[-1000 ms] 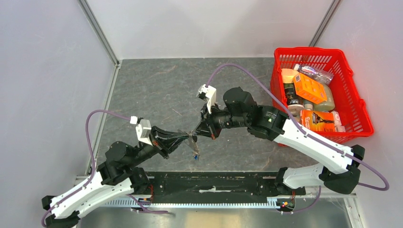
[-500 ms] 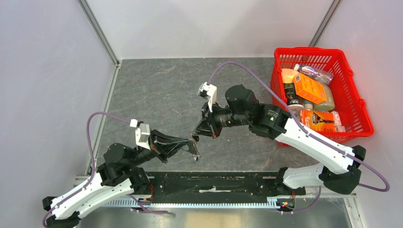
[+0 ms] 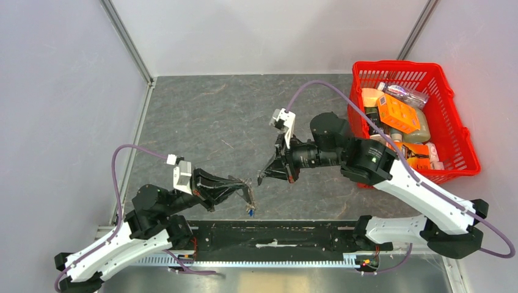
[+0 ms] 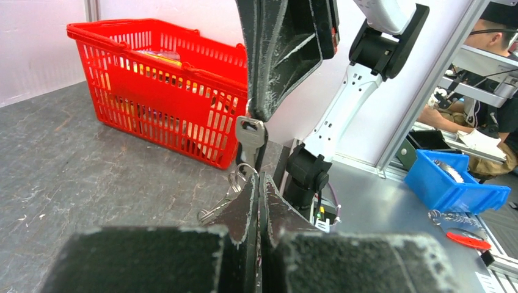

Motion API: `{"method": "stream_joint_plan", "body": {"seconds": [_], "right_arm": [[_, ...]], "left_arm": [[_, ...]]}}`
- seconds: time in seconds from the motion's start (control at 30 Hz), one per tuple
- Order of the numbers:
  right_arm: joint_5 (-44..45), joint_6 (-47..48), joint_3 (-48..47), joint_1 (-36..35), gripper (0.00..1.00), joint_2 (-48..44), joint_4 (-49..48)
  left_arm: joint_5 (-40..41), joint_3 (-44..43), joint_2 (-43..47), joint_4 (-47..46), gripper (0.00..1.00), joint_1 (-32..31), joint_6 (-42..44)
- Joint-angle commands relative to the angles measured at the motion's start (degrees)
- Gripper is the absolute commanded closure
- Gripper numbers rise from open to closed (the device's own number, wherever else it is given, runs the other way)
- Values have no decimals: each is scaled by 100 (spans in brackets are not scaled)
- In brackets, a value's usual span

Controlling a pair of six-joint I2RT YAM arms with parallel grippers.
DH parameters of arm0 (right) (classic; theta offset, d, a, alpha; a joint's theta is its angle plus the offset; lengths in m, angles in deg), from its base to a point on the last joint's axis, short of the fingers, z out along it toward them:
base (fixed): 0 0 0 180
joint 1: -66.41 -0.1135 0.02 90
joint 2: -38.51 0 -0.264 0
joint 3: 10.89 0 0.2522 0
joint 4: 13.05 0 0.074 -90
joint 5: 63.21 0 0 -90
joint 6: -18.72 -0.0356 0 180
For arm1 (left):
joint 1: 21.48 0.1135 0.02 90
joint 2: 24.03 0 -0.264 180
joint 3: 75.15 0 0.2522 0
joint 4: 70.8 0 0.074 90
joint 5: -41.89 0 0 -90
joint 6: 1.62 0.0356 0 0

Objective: Put the keys on the keyring

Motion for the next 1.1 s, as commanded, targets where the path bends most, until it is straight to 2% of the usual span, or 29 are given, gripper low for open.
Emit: {"method": "stream_joint_plan", "body": {"seconds": [0.0, 0.3, 0.73, 0.93, 1.07], "right_arm": [[-285, 258, 114, 16, 100, -236, 263], [-593, 384, 365, 12, 100, -223, 311], [-568, 486, 560, 12, 100, -186, 141], [459, 600, 624, 17, 100, -141, 301], [893, 501, 1057, 123, 100, 112, 152]], "left_arm": [[-170, -119, -82, -481, 98, 11, 101], [-284, -106, -117, -568, 98, 11, 97], [-667, -143, -283, -678, 98, 10, 55], [-847, -151, -315, -710, 98, 10, 32], [-882, -146, -318, -709, 98, 10, 23]]}}
